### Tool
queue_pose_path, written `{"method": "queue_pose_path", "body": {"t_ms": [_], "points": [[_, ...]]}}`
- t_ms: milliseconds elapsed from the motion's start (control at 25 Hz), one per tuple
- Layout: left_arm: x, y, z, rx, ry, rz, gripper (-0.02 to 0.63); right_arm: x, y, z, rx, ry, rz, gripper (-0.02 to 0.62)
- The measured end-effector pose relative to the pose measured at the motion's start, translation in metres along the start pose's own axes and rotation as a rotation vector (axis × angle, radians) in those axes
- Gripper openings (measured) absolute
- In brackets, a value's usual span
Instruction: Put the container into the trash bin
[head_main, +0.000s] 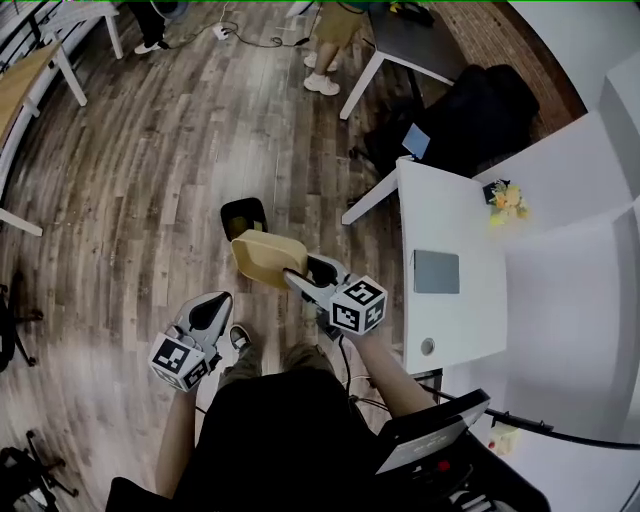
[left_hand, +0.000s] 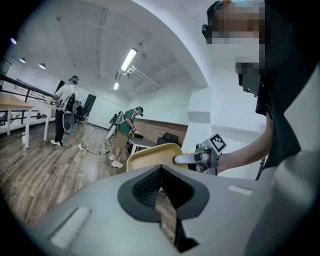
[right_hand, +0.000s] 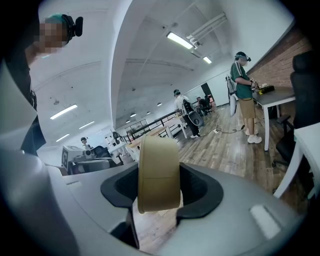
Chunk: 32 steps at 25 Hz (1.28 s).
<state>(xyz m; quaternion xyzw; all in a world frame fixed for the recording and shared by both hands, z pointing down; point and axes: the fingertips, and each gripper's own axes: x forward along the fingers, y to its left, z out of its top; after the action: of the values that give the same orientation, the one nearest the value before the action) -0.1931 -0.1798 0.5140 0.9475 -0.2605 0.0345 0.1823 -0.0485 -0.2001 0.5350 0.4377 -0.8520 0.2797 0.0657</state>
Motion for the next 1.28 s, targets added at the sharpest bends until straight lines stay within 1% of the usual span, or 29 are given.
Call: {"method": "queue_pose_path", "body": {"t_ms": [120, 240, 400, 560, 720, 800, 880, 960, 1120, 1200, 1280], "points": [[0.000, 0.016, 0.000, -0.011, -0.002, 0.012, 0.002, 0.017, -0.007, 0.001, 0.009, 0.013, -0.014, 0.225], [0.007, 0.024, -0.002, -0.015, -0.003, 0.028, 0.002, 0.029, -0.026, -0.003, 0.022, 0.034, -0.027, 0.225], [0.036, 0.032, -0.001, 0.000, -0.006, 0.078, 0.002, 0.039, -0.072, -0.006, 0.036, 0.064, -0.027, 0.225], [0.077, 0.041, 0.012, -0.011, -0.012, 0.148, 0.002, 0.051, -0.125, 0.000, 0.034, 0.091, -0.023, 0.225], [0.114, 0.042, 0.025, -0.009, -0.006, 0.199, 0.002, 0.064, -0.173, 0.003, 0.063, 0.115, -0.006, 0.225], [0.125, 0.045, 0.032, -0.032, -0.015, 0.220, 0.002, 0.071, -0.188, 0.005, 0.055, 0.136, 0.000, 0.225], [0.128, 0.051, 0.034, -0.040, -0.005, 0.230, 0.002, 0.082, -0.196, 0.006, 0.036, 0.157, 0.000, 0.225], [0.129, 0.059, 0.028, -0.035, 0.006, 0.232, 0.002, 0.090, -0.202, 0.006, 0.021, 0.173, -0.019, 0.225], [0.126, 0.089, 0.023, -0.024, -0.001, 0.226, 0.002, 0.109, -0.212, 0.004, 0.013, 0.196, -0.091, 0.225], [0.123, 0.109, 0.025, -0.007, -0.008, 0.206, 0.002, 0.121, -0.214, 0.003, 0.019, 0.206, -0.133, 0.225], [0.119, 0.124, 0.028, -0.012, 0.017, 0.181, 0.002, 0.130, -0.214, 0.000, 0.032, 0.218, -0.176, 0.225]]}}
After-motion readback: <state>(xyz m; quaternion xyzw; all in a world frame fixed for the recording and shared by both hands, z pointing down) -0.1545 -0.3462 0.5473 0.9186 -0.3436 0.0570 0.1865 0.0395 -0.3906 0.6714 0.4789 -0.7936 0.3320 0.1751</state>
